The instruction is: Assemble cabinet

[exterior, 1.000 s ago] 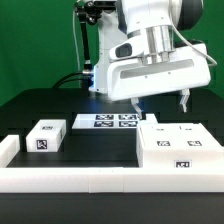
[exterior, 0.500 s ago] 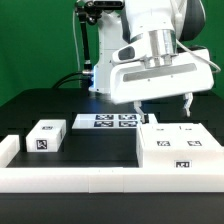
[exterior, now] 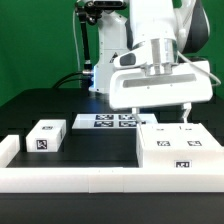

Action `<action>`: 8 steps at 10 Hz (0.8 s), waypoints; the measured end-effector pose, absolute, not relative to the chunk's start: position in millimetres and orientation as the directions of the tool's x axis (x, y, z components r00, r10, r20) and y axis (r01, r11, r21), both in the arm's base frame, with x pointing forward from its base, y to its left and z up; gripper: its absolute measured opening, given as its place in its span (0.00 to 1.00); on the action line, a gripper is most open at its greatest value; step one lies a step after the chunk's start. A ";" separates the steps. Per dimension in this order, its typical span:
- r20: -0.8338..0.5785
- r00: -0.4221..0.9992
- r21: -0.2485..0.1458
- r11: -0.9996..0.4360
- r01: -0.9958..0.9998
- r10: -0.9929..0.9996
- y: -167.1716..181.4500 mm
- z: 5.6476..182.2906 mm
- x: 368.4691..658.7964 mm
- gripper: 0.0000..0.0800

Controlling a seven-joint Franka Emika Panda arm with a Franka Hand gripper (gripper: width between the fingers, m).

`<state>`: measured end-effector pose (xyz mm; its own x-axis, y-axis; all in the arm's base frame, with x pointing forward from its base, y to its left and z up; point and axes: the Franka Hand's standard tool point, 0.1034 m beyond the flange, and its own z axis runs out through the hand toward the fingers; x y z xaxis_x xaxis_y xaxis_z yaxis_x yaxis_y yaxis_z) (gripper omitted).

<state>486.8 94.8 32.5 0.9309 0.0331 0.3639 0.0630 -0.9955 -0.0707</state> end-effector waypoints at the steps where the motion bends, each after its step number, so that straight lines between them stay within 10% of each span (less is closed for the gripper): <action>1: 0.363 0.931 -0.071 -0.995 0.063 0.033 94.9 32.2 486.6 0.81; 8: 0.363 0.931 -0.068 -0.996 0.053 0.025 82.2 24.3 509.9 0.81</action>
Offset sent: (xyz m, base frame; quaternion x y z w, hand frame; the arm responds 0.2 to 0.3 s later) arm 0.0228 -0.0245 -0.0040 0.0028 0.0048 -0.0308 0.9995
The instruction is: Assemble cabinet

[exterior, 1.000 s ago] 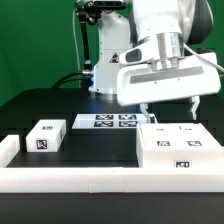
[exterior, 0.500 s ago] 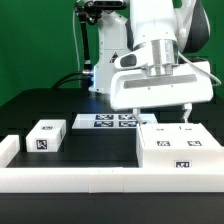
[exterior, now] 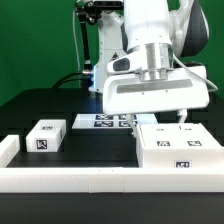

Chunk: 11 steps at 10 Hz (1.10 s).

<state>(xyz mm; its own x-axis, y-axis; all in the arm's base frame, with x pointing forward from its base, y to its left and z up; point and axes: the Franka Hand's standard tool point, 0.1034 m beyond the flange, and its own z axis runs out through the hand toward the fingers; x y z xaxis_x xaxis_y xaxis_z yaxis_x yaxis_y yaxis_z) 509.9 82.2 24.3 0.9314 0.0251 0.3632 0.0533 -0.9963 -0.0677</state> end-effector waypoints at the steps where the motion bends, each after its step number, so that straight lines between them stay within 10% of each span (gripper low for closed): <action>1: 0.363 0.931 -0.071 -0.996 0.058 0.029 87.6 23.7 509.4 0.81; 5: 0.352 0.935 -0.074 -0.995 0.072 0.041 97.1 19.9 509.0 0.81; 9: 0.351 0.936 -0.074 -0.995 0.072 0.042 96.8 19.5 508.6 0.27; 11: 0.351 0.936 -0.074 -0.995 0.072 0.042 96.8 19.5 508.6 0.27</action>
Offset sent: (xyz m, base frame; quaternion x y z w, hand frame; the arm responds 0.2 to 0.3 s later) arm 0.0100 0.0064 0.0019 -0.0114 -0.0122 0.0108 0.9998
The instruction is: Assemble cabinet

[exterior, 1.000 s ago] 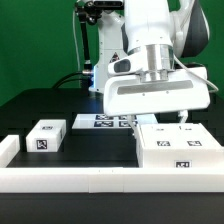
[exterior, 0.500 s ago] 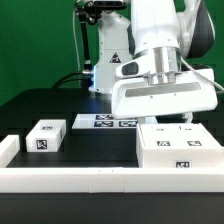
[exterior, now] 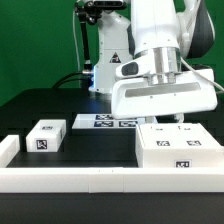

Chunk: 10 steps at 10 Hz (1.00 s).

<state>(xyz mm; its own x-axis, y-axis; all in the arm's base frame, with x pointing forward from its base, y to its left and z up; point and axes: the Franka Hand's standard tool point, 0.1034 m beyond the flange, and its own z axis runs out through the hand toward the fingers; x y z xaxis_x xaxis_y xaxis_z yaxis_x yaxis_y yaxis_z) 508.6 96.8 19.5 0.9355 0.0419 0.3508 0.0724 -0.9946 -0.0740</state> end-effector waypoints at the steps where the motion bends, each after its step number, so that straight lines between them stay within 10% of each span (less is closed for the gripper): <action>1: 0.351 0.936 -0.074 -0.995 0.072 0.042 96.8 19.5 508.6 0.27; 5: 0.345 0.938 -0.076 -0.995 0.071 0.041 97.1 20.3 508.3 0.27; 10: 0.194 0.981 -0.131 -0.991 0.033 0.008 95.6 93.6 525.2 0.28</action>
Offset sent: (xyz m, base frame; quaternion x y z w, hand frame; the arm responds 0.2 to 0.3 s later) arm 0.0000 0.0000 0.0000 0.0000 0.0000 0.0000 1.0000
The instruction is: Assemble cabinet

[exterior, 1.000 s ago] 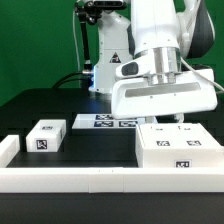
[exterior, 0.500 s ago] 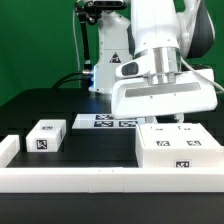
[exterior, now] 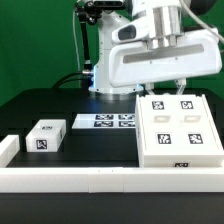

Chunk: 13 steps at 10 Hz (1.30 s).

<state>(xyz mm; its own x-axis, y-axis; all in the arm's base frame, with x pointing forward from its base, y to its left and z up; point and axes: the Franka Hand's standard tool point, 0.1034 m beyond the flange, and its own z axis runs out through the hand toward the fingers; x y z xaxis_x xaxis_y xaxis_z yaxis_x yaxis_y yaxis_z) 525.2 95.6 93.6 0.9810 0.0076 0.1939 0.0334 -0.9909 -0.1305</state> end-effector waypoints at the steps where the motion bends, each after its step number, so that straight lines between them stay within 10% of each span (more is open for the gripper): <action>1: 0.201 0.979 -0.128 -0.991 0.034 0.007 95.0 90.5 525.2 0.28; 13: 0.031 0.999 -0.169 -0.985 -0.021 -0.026 95.3 118.0 546.4 0.28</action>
Offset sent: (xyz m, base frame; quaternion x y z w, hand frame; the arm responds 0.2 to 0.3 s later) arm 0.0000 0.0000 0.0000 0.0000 0.0000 0.0000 1.0000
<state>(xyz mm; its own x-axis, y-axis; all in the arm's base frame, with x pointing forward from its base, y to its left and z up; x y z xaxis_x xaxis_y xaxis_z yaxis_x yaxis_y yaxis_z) 546.4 95.3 118.0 0.9992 -0.0263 0.0313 -0.0207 -0.9854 -0.1690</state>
